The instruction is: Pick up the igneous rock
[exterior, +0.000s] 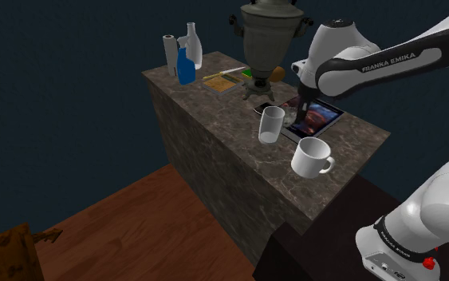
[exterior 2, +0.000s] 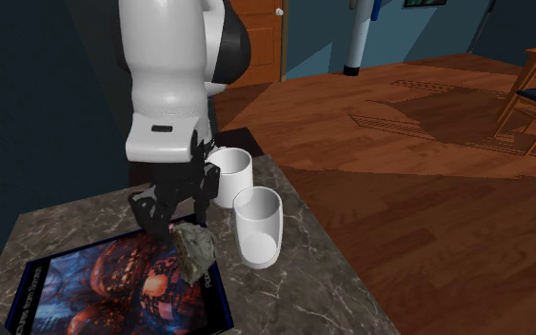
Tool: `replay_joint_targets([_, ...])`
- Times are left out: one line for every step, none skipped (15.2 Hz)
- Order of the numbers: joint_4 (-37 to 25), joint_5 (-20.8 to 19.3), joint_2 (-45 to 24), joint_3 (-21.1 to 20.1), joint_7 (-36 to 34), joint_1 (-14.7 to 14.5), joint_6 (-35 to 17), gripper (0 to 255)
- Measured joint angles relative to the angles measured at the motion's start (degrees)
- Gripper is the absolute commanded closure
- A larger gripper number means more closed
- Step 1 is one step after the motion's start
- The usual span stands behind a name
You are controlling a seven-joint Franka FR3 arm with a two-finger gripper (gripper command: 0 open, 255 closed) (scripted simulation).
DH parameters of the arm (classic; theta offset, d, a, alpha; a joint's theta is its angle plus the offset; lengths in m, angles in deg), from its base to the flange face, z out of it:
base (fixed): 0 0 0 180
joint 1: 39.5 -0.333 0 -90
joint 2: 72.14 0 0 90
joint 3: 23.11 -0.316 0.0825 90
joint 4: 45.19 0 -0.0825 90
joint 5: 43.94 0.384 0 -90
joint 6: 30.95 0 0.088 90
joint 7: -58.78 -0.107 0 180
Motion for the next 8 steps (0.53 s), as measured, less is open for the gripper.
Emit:
replay_joint_targets([-0.60, 0.15, 0.35, 0.02, 0.23, -0.03, 0.93, 255])
replay_joint_targets([-1.12, 0.29, 0.82, -0.03, 0.35, -0.10, 1.92, 255])
replay_joint_targets([-1.57, 0.42, 1.23, -0.10, 0.42, -0.17, 2.77, 255])
replay_joint_targets([-2.03, 0.51, 1.48, -0.10, 0.57, -0.20, 3.48, 255])
replay_joint_targets([-2.66, 0.66, 1.79, -0.20, 0.63, -0.29, 4.43, 255])
replay_joint_targets([-3.20, 0.76, 2.06, -0.20, 0.79, -0.32, 5.24, 255])
replay_joint_targets([-3.73, 0.84, 2.42, -0.13, 1.07, -0.30, 6.10, 255])
replay_joint_targets([-4.23, 0.96, 2.62, -0.24, 1.05, -0.39, 6.82, 255])
